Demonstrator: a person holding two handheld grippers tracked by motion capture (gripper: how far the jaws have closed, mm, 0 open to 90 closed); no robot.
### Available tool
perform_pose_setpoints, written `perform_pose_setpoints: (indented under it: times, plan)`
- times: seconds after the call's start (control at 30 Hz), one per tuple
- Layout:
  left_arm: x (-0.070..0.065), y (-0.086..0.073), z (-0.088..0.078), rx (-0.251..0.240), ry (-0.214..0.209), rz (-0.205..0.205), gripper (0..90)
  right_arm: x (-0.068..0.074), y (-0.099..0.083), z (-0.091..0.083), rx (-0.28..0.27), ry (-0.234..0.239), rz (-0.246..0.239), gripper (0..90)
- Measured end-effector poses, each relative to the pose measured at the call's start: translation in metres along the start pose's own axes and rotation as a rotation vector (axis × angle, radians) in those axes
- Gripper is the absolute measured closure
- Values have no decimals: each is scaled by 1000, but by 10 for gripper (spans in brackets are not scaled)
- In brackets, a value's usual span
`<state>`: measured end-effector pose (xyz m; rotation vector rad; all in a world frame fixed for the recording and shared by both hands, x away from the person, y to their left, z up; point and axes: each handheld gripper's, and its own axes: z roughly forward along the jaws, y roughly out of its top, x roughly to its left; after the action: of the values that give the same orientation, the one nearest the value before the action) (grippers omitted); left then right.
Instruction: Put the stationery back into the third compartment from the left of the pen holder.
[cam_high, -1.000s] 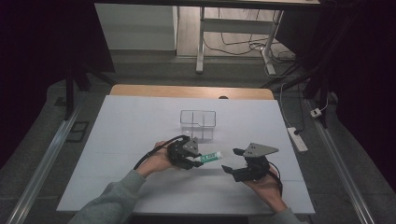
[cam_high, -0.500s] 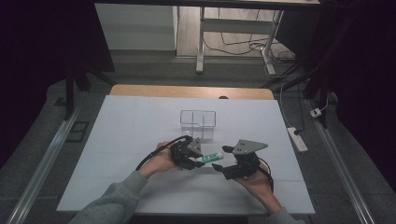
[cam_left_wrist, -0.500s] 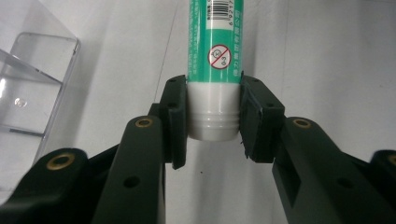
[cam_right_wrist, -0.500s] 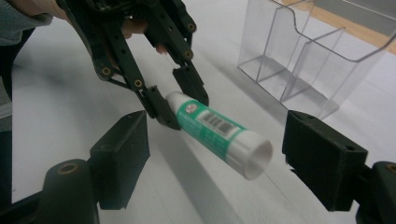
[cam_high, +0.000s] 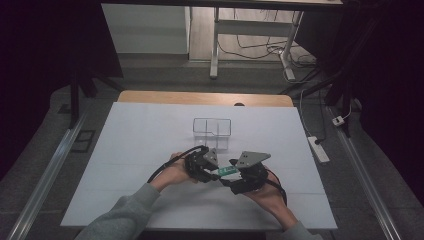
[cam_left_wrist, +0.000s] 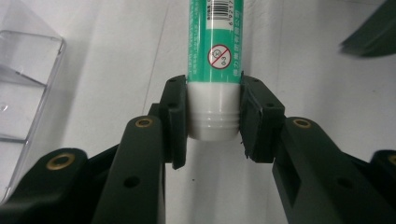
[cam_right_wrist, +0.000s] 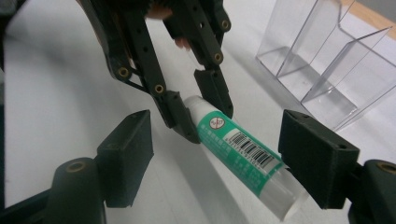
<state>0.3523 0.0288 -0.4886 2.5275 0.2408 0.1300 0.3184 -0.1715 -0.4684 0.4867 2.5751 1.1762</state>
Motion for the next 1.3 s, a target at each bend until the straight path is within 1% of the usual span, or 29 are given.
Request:
perform_pose_setpoints:
  times: [0.03,0.07,0.1,0.13,0.17,0.2,0.27,0.3,0.33,0.43,0.47,0.5,0.53,0.57,0.6,0.63,0.67,0.73,0.83,0.9,0.93,0.97,1.07,1.1,1.13,1.17,1.2,1.23,1.3]
  plan:
    - [0,0,0,0,-2,3,643,0,0,1,10,-1,-10,275]
    - [-1,1,-1,-1,-5,5,643,0,0,3,28,4,-19,304]
    - [-1,1,-1,-1,-7,8,643,0,0,3,28,4,-19,304]
    - [-2,1,-1,2,-9,13,643,0,0,4,41,0,-23,318]
    - [-3,1,-1,4,-11,18,643,2,-1,7,72,-12,-43,337]
    - [-3,1,-1,6,-16,23,643,2,-1,7,72,-12,-43,337]
    - [-5,1,-1,11,-28,35,643,3,-2,9,105,-14,-69,360]
    - [-5,2,-1,14,-32,40,644,5,-3,12,146,-21,-103,377]
    - [-6,2,-1,17,-36,45,644,5,-3,12,146,-21,-103,377]
    - [-8,3,-2,19,-48,57,644,12,-3,16,221,-43,-164,399]
    - [-9,4,-2,21,-52,66,645,16,-3,20,262,-58,-215,419]
    - [-11,5,-3,19,-58,74,645,16,-3,20,262,-58,-215,419]
    - [-11,6,-3,19,-65,84,645,19,-3,22,270,-65,-236,436]
    - [-13,7,-4,16,-71,86,645,21,-3,24,276,-68,-244,452]
    - [-15,8,-4,12,-71,87,645,23,-3,26,285,-76,-266,469]
    - [-15,9,-6,20,-71,102,645,25,-3,27,298,-86,-290,496]
    - [-16,9,-6,16,-71,103,645,26,-3,27,297,-96,-320,532]
    - [-16,9,-8,13,-67,111,645,29,-3,28,293,-113,-337,554]
    - [-15,8,-11,2,-74,120,643,30,-2,27,287,-113,-375,581]
    - [-15,7,-13,-10,-81,123,643,31,-2,28,286,-111,-375,592]
    - [-14,7,-14,-15,-86,126,642,32,-3,28,289,-108,-387,603]
    - [-14,6,-16,-26,-89,123,641,33,-3,28,294,-113,-402,614]
    - [-10,4,-23,-88,-102,98,630,34,-4,28,293,-116,-441,644]
    - [-9,3,-25,-106,-96,85,623,34,-4,28,285,-119,-436,647]
    - [-9,1,-27,-122,-78,71,560,31,-4,25,262,-119,-411,648]
    - [-8,0,-29,-132,-57,52,560,31,-4,25,262,-119,-411,648]
    - [-7,-1,-31,-146,-45,27,525,29,-4,24,255,-120,-400,649]
    - [-6,-3,-33,-159,-28,12,505,26,-4,22,247,-120,-386,649]
    - [-5,-9,-38,-184,0,-19,467,21,-5,18,222,-111,-340,649]
